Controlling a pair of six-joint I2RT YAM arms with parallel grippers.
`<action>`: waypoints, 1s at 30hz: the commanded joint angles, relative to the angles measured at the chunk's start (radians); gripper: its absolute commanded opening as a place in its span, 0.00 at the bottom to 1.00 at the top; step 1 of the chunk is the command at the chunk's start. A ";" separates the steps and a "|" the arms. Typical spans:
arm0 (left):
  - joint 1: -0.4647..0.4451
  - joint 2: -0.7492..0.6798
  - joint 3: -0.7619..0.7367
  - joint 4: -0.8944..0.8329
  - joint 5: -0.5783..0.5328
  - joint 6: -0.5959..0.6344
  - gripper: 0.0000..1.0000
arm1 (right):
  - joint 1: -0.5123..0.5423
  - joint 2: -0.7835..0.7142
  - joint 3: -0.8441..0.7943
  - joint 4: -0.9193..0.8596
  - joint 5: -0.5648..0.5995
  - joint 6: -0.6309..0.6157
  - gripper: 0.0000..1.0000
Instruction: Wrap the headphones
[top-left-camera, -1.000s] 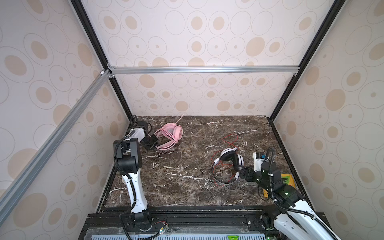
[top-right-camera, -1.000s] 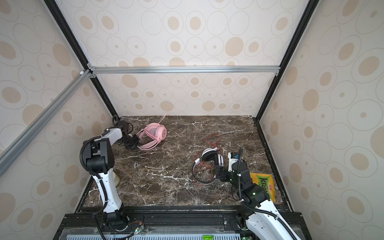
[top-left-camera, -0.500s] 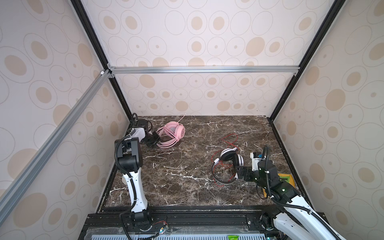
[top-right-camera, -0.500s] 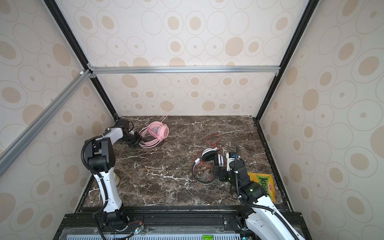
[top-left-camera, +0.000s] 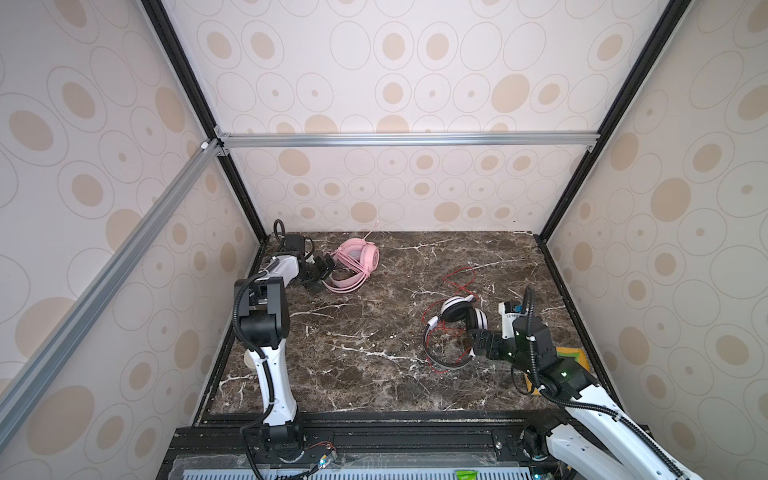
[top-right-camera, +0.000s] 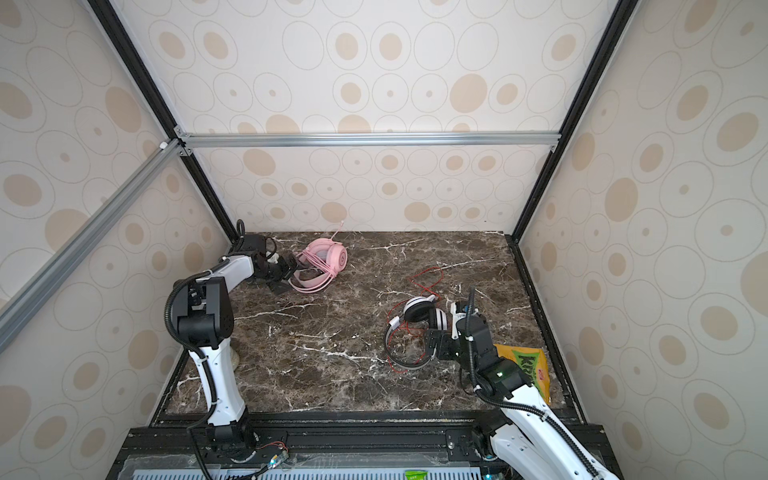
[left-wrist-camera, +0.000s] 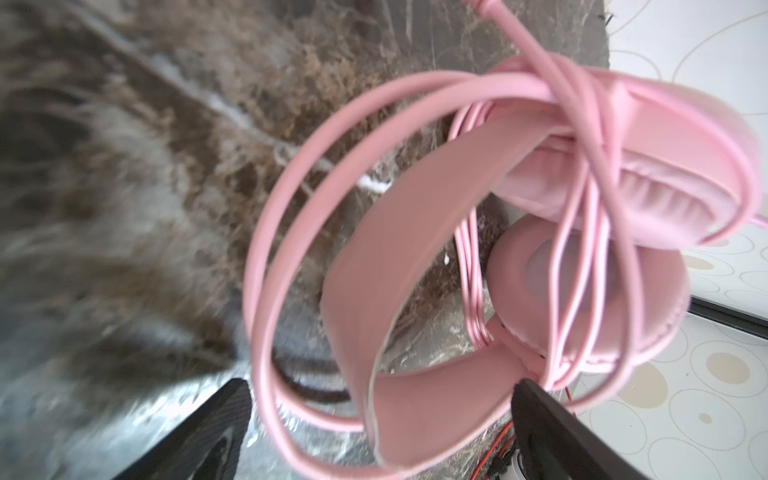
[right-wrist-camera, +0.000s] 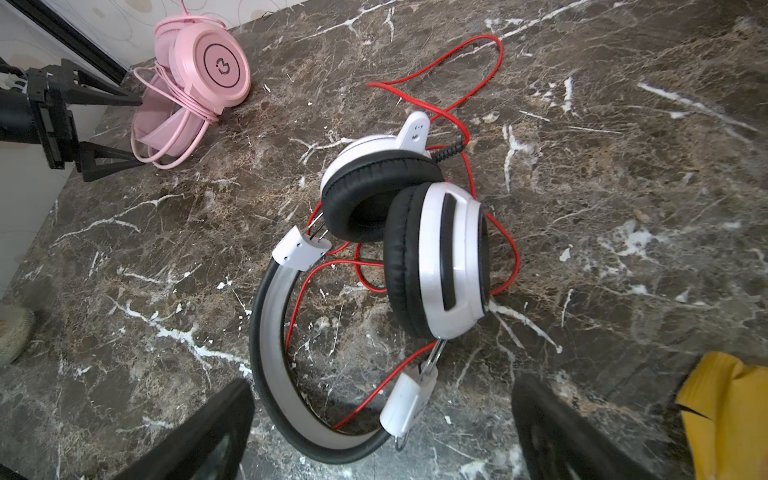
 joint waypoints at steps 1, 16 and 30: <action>0.005 -0.158 -0.055 0.021 -0.013 0.019 0.98 | 0.006 0.004 0.030 0.014 0.000 0.013 1.00; -0.529 -1.202 -0.752 0.158 -0.620 0.017 0.90 | -0.140 0.509 0.556 -0.438 -0.188 -0.171 0.96; -0.883 -1.311 -1.144 0.330 -0.768 -0.092 0.86 | -0.141 0.640 0.524 -0.436 -0.046 -0.113 0.93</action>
